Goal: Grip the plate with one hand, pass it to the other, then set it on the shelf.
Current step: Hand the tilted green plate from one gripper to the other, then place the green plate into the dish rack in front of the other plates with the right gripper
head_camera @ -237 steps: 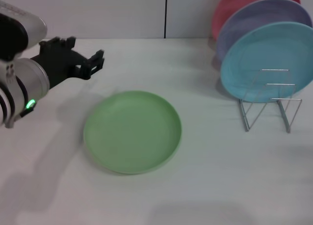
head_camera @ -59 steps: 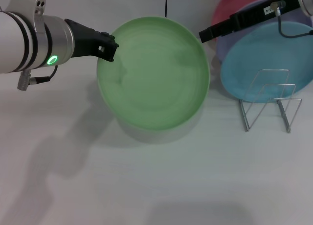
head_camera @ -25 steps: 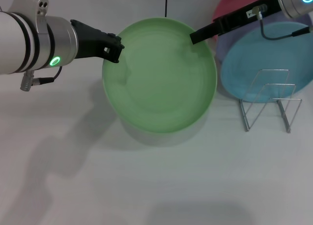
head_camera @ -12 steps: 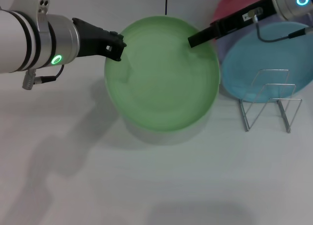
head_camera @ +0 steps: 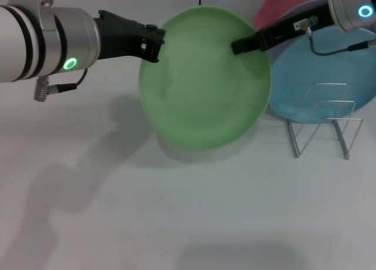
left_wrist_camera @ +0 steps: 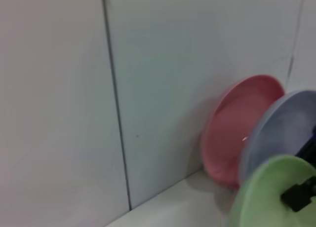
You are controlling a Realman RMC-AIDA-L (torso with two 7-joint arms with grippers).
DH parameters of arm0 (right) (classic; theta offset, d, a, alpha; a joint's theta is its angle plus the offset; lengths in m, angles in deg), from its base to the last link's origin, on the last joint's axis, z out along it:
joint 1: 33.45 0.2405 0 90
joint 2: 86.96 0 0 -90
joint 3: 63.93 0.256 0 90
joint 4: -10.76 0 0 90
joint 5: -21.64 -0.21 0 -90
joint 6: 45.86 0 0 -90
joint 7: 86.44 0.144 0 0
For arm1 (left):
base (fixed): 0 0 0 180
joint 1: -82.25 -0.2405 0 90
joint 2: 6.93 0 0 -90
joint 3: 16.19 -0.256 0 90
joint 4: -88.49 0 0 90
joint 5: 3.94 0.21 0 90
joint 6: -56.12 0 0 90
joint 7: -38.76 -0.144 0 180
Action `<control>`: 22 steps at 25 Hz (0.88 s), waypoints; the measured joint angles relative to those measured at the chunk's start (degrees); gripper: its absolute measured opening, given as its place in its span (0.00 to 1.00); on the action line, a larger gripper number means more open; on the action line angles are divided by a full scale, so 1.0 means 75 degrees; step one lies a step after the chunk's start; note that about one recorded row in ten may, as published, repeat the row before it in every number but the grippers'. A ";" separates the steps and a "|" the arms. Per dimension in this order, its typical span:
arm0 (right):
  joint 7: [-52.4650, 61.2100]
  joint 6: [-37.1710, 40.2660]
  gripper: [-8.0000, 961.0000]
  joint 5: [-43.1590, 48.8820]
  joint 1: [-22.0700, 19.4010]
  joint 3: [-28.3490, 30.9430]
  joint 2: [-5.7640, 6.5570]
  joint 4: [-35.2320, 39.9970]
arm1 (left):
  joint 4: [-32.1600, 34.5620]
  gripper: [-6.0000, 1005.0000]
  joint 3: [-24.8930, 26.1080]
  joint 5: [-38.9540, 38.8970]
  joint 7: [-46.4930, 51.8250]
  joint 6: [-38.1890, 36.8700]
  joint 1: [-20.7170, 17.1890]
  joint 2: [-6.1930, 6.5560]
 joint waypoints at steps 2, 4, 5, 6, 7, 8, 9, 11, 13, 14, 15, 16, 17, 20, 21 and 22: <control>-0.0012 0.0026 0.20 -0.0025 -0.0035 0.0017 -0.0009 0.0063 | -0.0035 0.04 -0.0021 -0.0095 -0.0079 -0.0147 -0.0048 -0.0008; -0.0014 0.0046 0.20 -0.0031 -0.0075 0.0017 -0.0016 0.0132 | -0.0087 0.14 -0.0037 -0.0105 -0.0090 -0.0274 -0.0121 -0.0009; -0.0014 0.0046 0.20 -0.0031 -0.0075 0.0017 -0.0016 0.0132 | -0.0087 0.17 -0.0037 -0.0105 -0.0090 -0.0274 -0.0121 -0.0009; -0.0014 0.0049 0.20 -0.0032 -0.0096 0.0002 -0.0022 0.0163 | -0.0123 0.20 -0.0049 -0.0106 -0.0091 -0.0319 -0.0153 -0.0008; -0.0013 0.0053 0.20 -0.0031 -0.0113 -0.0008 -0.0028 0.0196 | -0.0147 0.23 -0.0060 -0.0106 -0.0092 -0.0354 -0.0177 -0.0007; -0.0013 0.0057 0.20 -0.0031 -0.0128 -0.0020 -0.0040 0.0236 | -0.0167 0.26 -0.0073 -0.0106 -0.0101 -0.0381 -0.0200 -0.0006; -0.0012 0.0092 0.20 -0.0019 -0.0152 -0.0021 -0.0063 0.0321 | -0.0212 0.29 -0.0082 -0.0106 -0.0131 -0.0398 -0.0223 -0.0004; -0.0011 0.0113 0.19 -0.0017 -0.0161 -0.0018 -0.0065 0.0363 | -0.0271 0.35 -0.0082 -0.0106 -0.0149 -0.0407 -0.0242 -0.0005; 0.0013 0.0145 0.17 -0.0010 -0.0194 -0.0006 -0.0066 0.0474 | -0.0310 0.43 -0.0082 -0.0105 -0.0151 -0.0434 -0.0269 -0.0005; 0.0022 0.0163 0.16 0.0008 -0.0233 -0.0010 -0.0066 0.0581 | -0.0420 0.47 -0.0090 -0.0103 -0.0152 -0.0525 -0.0368 -0.0002; 0.0022 0.0163 0.15 0.0008 -0.0233 -0.0010 -0.0066 0.0581 | -0.0420 0.51 -0.0090 -0.0103 -0.0152 -0.0525 -0.0368 -0.0002; 0.0021 0.0166 0.14 0.0018 -0.0254 -0.0016 -0.0065 0.0626 | -0.0492 0.55 -0.0095 -0.0094 -0.0152 -0.0583 -0.0435 -0.0002; 0.0008 0.0174 0.13 0.0024 -0.0277 -0.0023 -0.0050 0.0679 | -0.0568 0.56 -0.0101 -0.0084 -0.0154 -0.0646 -0.0518 -0.0002; -0.0163 0.0223 0.10 0.0044 -0.0350 -0.0028 -0.0003 0.0907 | -0.0702 0.62 -0.0108 -0.0058 -0.0168 -0.0840 -0.0722 -0.0001; -0.0280 0.0257 0.09 0.0053 -0.0392 -0.0034 0.0006 0.1069 | -0.0752 0.64 -0.0117 -0.0057 -0.0243 -0.1029 -0.0877 0.0001; -0.0342 0.0287 0.08 0.0061 -0.0426 -0.0038 0.0008 0.1186 | -0.0752 0.66 -0.0117 -0.0057 -0.0243 -0.1029 -0.0877 0.0001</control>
